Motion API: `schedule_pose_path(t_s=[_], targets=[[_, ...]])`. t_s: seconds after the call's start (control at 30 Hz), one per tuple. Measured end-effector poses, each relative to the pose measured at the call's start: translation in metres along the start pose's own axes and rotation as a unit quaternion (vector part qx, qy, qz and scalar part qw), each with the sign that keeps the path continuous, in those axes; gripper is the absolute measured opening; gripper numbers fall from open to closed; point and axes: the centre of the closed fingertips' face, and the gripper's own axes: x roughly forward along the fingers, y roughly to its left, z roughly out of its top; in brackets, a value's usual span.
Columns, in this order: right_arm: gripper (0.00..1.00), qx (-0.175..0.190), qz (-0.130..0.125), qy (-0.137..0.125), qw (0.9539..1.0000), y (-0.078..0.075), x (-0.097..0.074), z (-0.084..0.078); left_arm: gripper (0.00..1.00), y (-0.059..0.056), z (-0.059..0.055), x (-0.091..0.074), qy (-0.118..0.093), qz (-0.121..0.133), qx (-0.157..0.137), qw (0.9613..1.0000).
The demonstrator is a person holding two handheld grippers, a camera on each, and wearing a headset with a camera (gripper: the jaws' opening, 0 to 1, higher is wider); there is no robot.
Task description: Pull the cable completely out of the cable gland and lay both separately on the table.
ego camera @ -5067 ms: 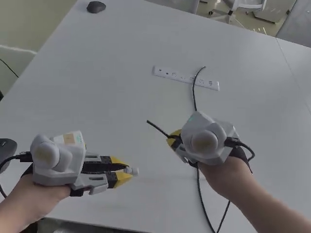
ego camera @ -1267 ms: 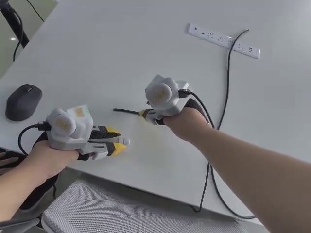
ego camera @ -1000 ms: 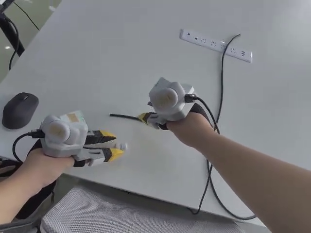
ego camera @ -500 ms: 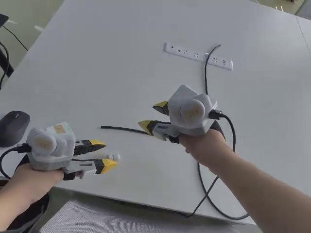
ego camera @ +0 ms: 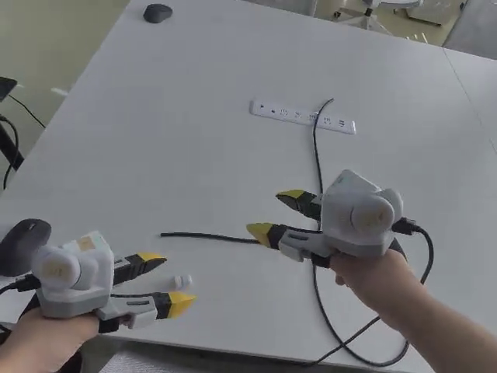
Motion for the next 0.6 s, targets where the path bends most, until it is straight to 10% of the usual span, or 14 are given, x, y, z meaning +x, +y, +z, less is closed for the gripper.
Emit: schedule_pose_path(t_s=[0.6], targets=[[0.57,0.091,-0.034,-0.027,0.9949,0.003,-0.075,-0.043,0.71,0.000,0.032,-0.034,-0.025,0.026,-0.005,0.9993]])
